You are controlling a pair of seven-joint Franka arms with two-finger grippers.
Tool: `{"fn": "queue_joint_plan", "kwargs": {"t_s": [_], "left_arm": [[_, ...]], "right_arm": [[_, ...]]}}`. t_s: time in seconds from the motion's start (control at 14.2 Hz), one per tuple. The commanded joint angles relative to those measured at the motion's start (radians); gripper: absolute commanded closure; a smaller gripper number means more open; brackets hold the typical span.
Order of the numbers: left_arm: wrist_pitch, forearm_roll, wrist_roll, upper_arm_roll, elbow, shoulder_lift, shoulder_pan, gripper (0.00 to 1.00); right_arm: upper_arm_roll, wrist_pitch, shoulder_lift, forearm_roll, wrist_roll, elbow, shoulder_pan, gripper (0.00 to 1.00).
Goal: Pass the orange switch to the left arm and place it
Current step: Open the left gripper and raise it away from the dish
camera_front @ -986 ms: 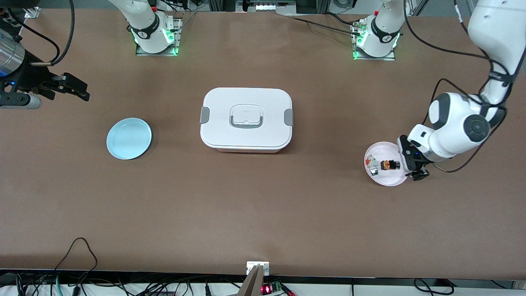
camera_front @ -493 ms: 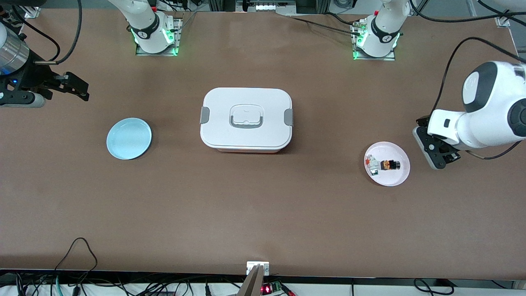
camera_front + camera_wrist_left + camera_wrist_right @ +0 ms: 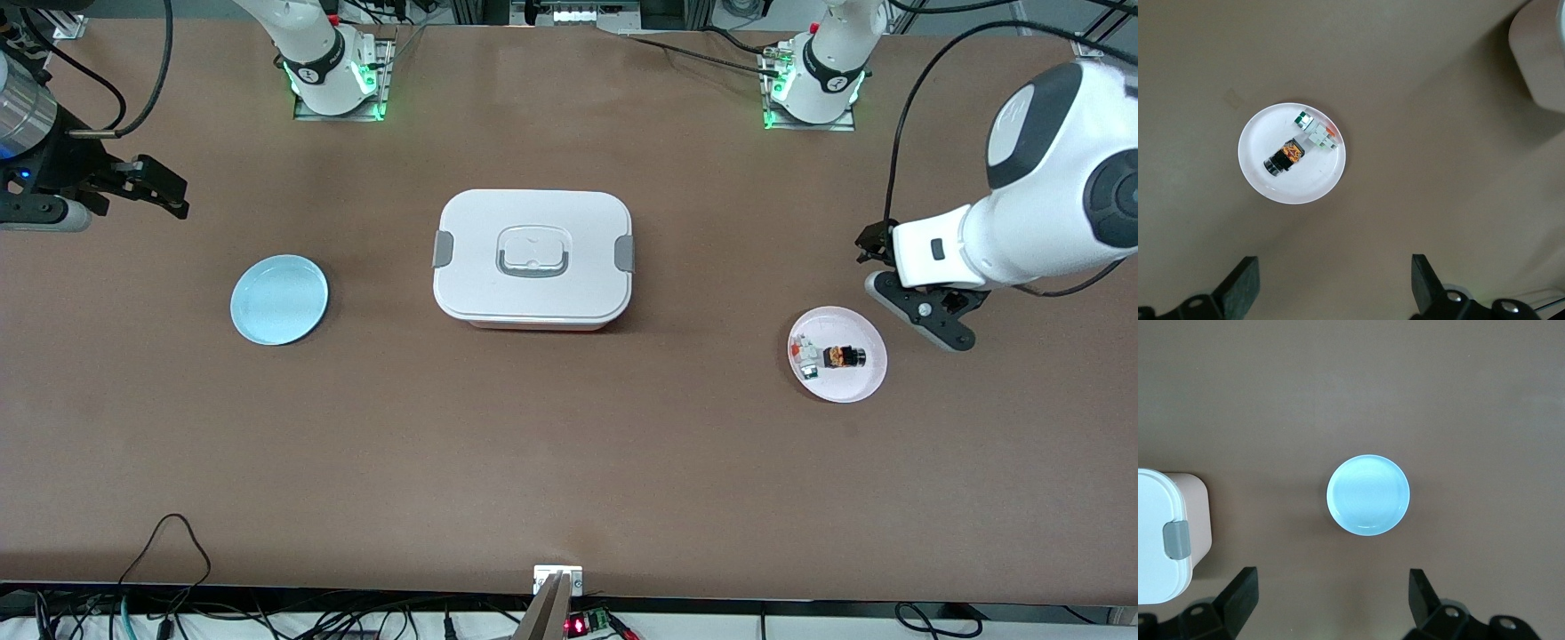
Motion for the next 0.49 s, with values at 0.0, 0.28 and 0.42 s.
{"fn": "queue_joint_plan", "kwargs": {"t_s": [0.0, 0.28, 0.42], "left_arm": [[-0.069, -0.016, -0.053, 0.015, 0.061, -0.069, 0.001, 0.00], [-0.003, -0.080, -0.124, 0.424, -0.018, -0.216, -0.285, 0.00], [0.118, -0.144, -0.217, 0.553, -0.148, -0.311, -0.359, 0.00]], "right_arm": [[0.003, -0.008, 0.007, -0.009, -0.008, 0.035, -0.013, 0.00], [0.060, -0.008, 0.008, -0.005, -0.005, 0.035, -0.076, 0.00], [0.059, -0.003, 0.008, 0.000, -0.003, 0.035, -0.070, 0.00]]}}
